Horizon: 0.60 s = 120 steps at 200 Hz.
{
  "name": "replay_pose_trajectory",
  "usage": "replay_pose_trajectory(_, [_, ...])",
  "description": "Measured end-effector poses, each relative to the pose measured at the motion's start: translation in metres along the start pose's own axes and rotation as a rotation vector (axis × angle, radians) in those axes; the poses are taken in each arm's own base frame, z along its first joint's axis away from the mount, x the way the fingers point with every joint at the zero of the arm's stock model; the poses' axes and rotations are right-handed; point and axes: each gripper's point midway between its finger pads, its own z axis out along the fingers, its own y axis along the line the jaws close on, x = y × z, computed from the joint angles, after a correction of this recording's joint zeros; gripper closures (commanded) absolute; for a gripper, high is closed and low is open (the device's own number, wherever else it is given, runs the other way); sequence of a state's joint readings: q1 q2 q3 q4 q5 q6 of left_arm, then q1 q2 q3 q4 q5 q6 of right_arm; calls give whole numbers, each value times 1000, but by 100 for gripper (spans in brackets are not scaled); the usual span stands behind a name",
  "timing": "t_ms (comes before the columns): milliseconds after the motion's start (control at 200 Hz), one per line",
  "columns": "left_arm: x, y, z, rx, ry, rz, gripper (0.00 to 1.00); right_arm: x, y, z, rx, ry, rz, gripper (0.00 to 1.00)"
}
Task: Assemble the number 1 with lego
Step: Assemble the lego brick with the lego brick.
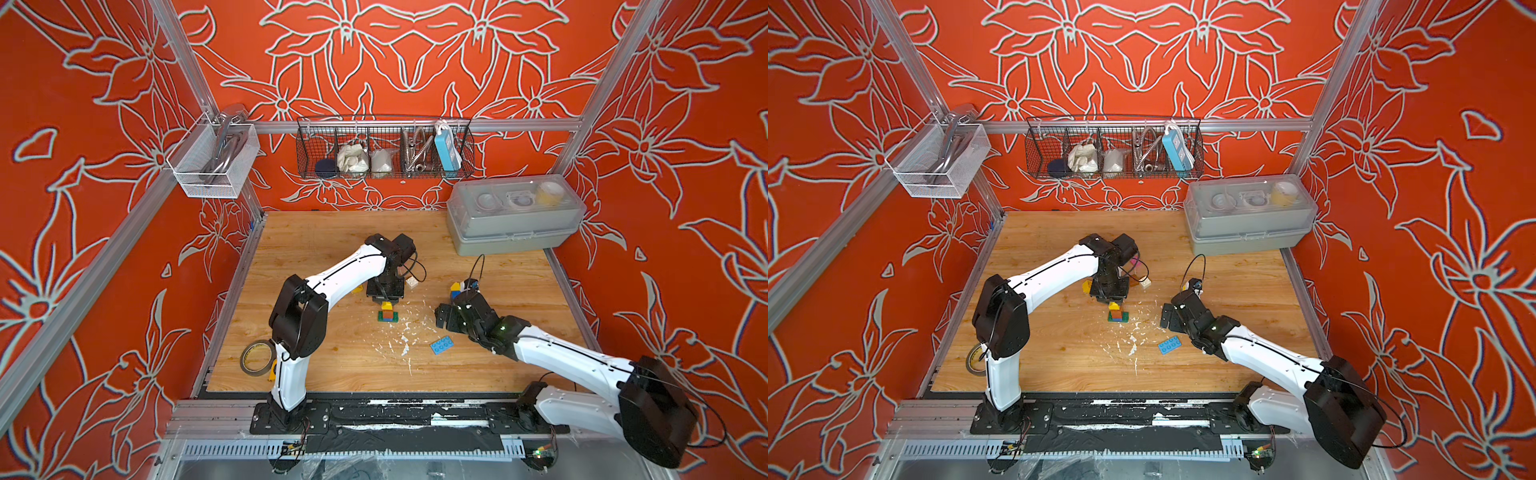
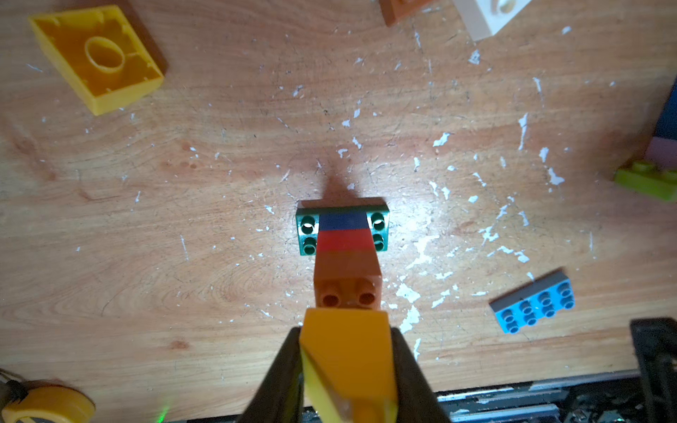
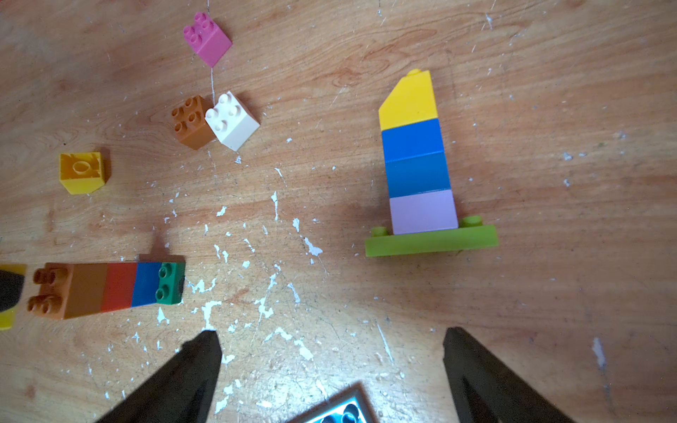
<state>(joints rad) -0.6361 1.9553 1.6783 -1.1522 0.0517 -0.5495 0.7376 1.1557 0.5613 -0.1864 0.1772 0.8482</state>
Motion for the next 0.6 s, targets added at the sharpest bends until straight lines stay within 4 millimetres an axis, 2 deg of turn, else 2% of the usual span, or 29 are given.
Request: replay_pose_trajectory(601, [-1,-3,8,-8,-16,25,87,0,-1,0,2,0,3,0])
